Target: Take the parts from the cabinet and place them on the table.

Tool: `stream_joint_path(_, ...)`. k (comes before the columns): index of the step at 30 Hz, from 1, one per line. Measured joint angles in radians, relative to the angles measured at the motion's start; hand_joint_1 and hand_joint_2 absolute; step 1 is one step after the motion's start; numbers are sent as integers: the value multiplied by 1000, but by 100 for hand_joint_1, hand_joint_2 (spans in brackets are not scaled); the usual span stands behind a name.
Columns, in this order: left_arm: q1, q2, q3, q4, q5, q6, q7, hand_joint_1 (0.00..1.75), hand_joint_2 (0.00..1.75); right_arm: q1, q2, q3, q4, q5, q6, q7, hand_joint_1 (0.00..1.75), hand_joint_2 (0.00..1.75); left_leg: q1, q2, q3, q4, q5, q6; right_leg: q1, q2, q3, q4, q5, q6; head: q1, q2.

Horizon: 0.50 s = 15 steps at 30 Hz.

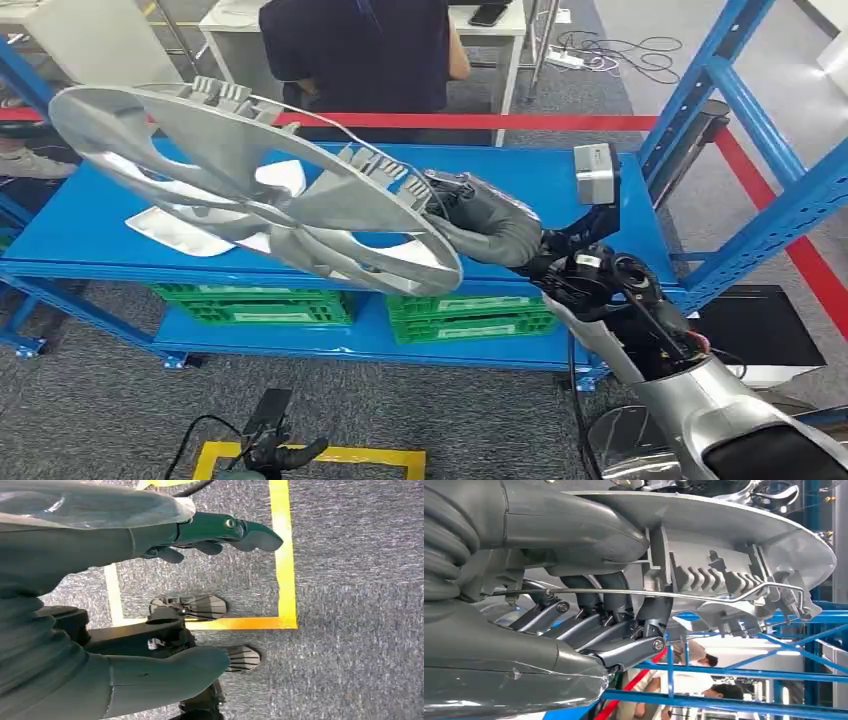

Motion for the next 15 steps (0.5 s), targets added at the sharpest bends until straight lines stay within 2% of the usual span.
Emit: stream_joint_path(15,0,0,0,0,3,-14,4,0,175,0,0,0,0,0,2,-3,175,175,0,0,0,0,0,0,0,0,0,0,0,0,0,0)
